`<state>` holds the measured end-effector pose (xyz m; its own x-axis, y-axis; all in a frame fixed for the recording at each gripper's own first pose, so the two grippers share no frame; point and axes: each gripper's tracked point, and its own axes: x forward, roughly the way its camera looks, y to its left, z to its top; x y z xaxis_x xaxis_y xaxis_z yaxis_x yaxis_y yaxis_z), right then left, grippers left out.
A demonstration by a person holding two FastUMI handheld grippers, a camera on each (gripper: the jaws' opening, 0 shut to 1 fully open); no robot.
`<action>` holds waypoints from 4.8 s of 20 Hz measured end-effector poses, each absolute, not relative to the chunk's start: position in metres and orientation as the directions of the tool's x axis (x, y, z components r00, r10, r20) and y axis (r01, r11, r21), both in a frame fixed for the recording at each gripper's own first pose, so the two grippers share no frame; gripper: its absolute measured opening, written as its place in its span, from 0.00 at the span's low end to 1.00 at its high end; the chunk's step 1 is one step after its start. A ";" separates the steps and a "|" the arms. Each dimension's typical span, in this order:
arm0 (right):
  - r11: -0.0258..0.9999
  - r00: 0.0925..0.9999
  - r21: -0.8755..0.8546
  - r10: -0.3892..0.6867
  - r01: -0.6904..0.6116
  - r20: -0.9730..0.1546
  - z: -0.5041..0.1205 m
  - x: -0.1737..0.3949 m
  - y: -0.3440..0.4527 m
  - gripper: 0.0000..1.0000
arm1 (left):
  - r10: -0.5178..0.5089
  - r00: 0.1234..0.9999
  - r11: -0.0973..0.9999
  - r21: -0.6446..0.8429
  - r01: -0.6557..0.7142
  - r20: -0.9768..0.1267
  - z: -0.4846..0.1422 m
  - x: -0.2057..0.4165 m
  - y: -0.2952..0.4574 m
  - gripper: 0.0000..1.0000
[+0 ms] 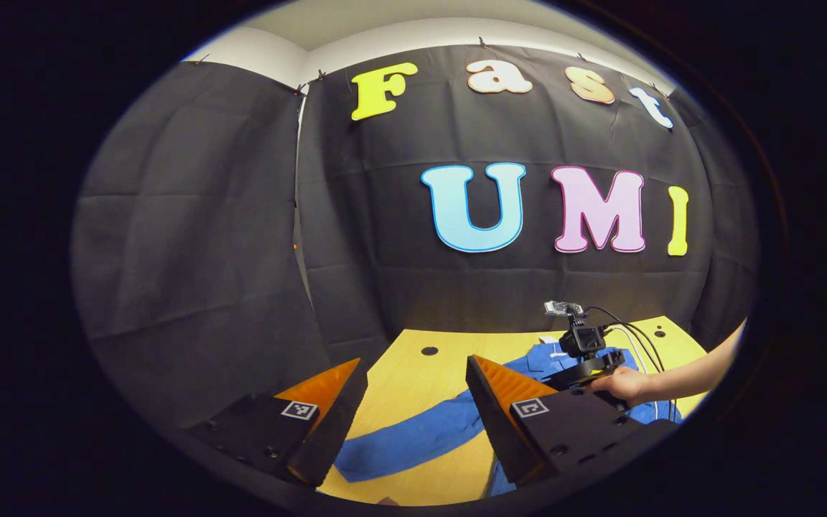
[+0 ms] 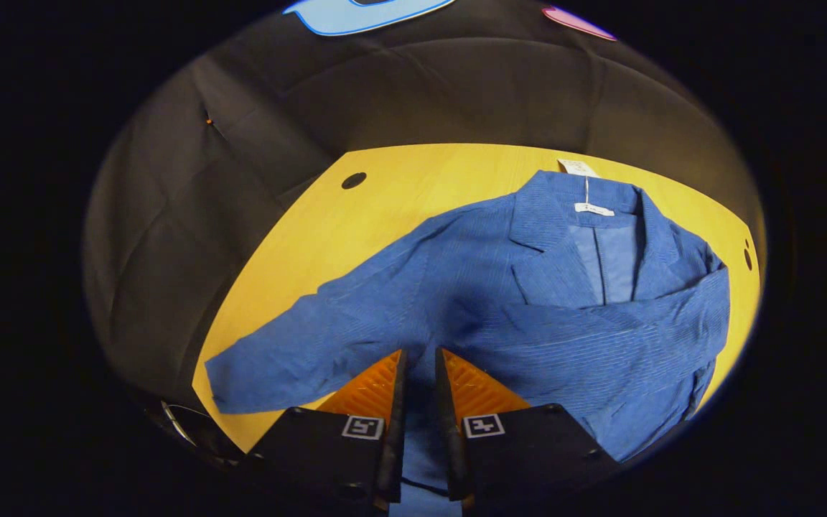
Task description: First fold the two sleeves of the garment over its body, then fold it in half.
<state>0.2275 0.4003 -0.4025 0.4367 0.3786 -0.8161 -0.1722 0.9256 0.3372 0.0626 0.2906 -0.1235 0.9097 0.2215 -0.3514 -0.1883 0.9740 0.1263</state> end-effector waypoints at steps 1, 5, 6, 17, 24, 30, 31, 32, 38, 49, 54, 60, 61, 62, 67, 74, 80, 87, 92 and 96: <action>0.924 0.432 0.336 0.382 -0.181 -0.817 -0.402 0.226 0.403 0.26 | 0.223 0.910 0.974 0.127 -0.190 -0.351 -0.125 0.061 0.293 0.80; 0.907 0.416 0.347 0.419 -0.239 -0.807 -0.394 0.214 0.413 0.27 | 0.231 0.906 0.972 0.115 -0.203 -0.354 -0.131 0.057 0.301 0.80; 0.909 0.430 0.332 0.412 -0.251 -0.803 -0.390 0.214 0.410 0.27 | 0.232 0.905 0.972 0.109 -0.207 -0.356 -0.135 0.058 0.304 0.81; 0.936 0.693 0.174 0.343 -0.304 -0.634 -0.266 0.189 0.347 0.46 | 0.303 0.857 0.946 0.023 -0.324 -0.418 -0.204 0.062 0.362 0.81; 0.969 0.838 0.192 0.234 -0.158 -0.493 -0.190 0.192 0.296 0.87 | 0.310 0.803 0.935 0.008 -0.355 -0.510 -0.257 0.066 0.383 0.81; 0.986 0.900 0.152 0.131 -0.073 -0.416 -0.144 0.176 0.247 0.98 | 0.307 0.734 0.940 0.073 -0.333 -0.607 -0.306 0.065 0.393 0.83; 0.988 0.903 0.142 0.118 -0.064 -0.413 -0.141 0.172 0.239 0.98 | 0.309 0.718 0.939 0.081 -0.334 -0.624 -0.316 0.066 0.397 0.84; 0.990 0.905 0.132 0.107 -0.057 -0.412 -0.140 0.167 0.232 0.98 | 0.303 0.701 0.940 0.079 -0.333 -0.645 -0.327 0.067 0.398 0.83; 0.994 0.909 0.108 0.028 0.018 -0.416 -0.135 0.144 0.186 0.98 | 0.359 0.577 0.895 0.096 -0.435 -0.734 -0.379 0.057 0.424 0.83; 0.979 0.898 0.139 -0.077 0.150 -0.433 -0.137 0.127 0.138 0.98 | 0.419 0.444 0.842 0.155 -0.518 -0.792 -0.439 0.045 0.457 0.83; 0.978 0.894 0.155 -0.057 0.139 -0.444 -0.143 0.133 0.148 0.98 | 0.387 0.468 0.841 0.096 -0.532 -0.794 -0.446 0.040 0.458 0.82; 0.977 0.889 0.180 -0.022 0.117 -0.458 -0.148 0.142 0.161 0.98 | 0.340 0.480 0.868 0.074 -0.491 -0.809 -0.453 0.052 0.445 0.67; 0.976 0.889 0.185 -0.019 0.117 -0.458 -0.147 0.143 0.162 0.98 | 0.336 0.484 0.874 0.076 -0.480 -0.808 -0.453 0.056 0.442 0.51; 0.975 0.888 0.189 -0.018 0.117 -0.459 -0.148 0.143 0.162 0.98 | 0.333 0.492 0.879 0.076 -0.470 -0.804 -0.452 0.058 0.438 0.35; 0.976 0.882 0.177 -0.028 0.125 -0.470 -0.149 0.140 0.152 0.98 | 0.337 0.435 0.880 0.114 -0.461 -0.835 -0.448 0.061 0.436 0.00; 0.974 0.879 0.168 -0.058 0.155 -0.473 -0.148 0.129 0.134 0.98 | 0.227 0.414 0.869 -0.008 -0.494 -0.882 -0.446 0.067 0.436 0.00; 0.969 0.872 0.179 -0.063 0.170 -0.486 -0.159 0.118 0.124 0.98 | 0.180 0.439 0.893 -0.040 -0.448 -0.880 -0.425 0.086 0.416 0.00; 0.968 0.856 0.188 -0.047 0.166 -0.515 -0.175 0.096 0.100 0.98 | 0.080 0.509 0.918 -0.135 -0.372 -0.857 -0.388 0.134 0.334 0.00; 0.961 0.851 0.210 -0.046 0.181 -0.522 -0.179 0.086 0.071 0.98 | 0.019 0.548 0.940 -0.172 -0.294 -0.836 -0.360 0.166 0.266 0.00; 0.955 0.841 0.225 -0.043 0.193 -0.539 -0.188 0.076 0.049 0.98 | -0.020 0.572 0.958 -0.180 -0.225 -0.820 -0.343 0.187 0.215 0.00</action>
